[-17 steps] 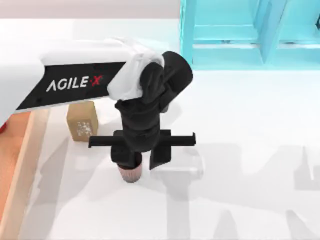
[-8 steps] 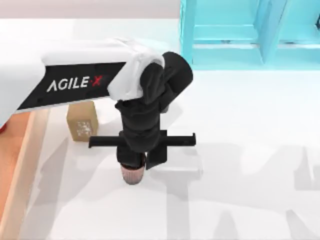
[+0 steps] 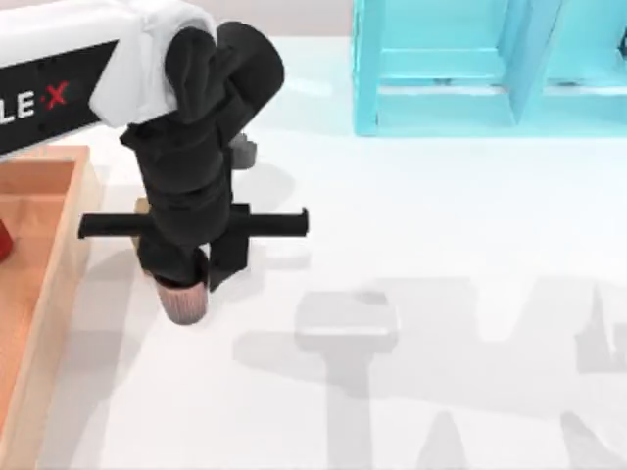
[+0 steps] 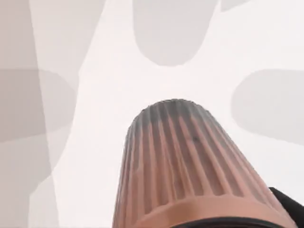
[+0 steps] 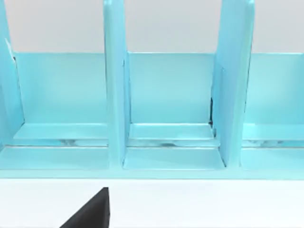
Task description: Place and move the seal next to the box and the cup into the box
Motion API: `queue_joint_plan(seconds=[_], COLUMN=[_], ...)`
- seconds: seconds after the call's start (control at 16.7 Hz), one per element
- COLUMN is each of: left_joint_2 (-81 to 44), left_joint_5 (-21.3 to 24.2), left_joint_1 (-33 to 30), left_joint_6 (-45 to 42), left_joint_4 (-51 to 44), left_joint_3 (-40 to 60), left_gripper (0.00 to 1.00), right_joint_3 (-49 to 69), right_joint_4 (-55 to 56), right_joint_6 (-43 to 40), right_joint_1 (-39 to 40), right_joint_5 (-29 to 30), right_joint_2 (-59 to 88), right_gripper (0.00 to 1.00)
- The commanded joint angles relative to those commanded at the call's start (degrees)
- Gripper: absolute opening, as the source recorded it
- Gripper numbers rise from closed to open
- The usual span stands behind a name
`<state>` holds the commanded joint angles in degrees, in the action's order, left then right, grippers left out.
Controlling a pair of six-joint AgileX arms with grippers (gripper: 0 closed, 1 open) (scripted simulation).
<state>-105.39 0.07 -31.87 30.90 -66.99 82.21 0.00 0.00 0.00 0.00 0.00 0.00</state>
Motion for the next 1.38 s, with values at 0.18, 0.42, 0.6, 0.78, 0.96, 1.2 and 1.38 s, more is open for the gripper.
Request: queue_joint_plan(seconds=[0.18,0.42,0.6,0.78,0.96,1.2,1.38], left_joint_2=[5.16,5.93,5.8,6.82,8.17,9.94,11.27], left_joint_5=[0.01,0.01,-0.09,0.08,0.31,0.63,0.86], left_joint_1=[4.28,5.0,5.06,7.46,11.42,16.42,20.18], left_joint_6=[-4.53,-5.28,-5.6,-7.96,-11.89,-16.93,-20.71], left_joint_4=[-5.59,-6.36,-6.26,-6.19,-6.3,-6.4,-6.49], left_joint_3=[0.65,0.69,0.44,-0.65,-2.15,-4.1,-5.57], left_gripper=[0.0,0.0,0.0,0.0,0.0,0.0,0.0], right_joint_3=[0.0,0.0,0.0,0.0,0.0,0.0,0.0], right_joint_4=[0.0,0.0,0.0,0.0,0.0,0.0,0.0], right_joint_6=[0.0,0.0,0.0,0.0,0.0,0.0,0.0], right_joint_1=[0.0,0.0,0.0,0.0,0.0,0.0,0.0], right_joint_5=[0.0,0.0,0.0,0.0,0.0,0.0,0.0], right_joint_2=[0.0,0.0,0.0,0.0,0.0,0.0,0.0], right_gripper=[1.0,1.0,1.0,1.0,1.0,1.0,1.0])
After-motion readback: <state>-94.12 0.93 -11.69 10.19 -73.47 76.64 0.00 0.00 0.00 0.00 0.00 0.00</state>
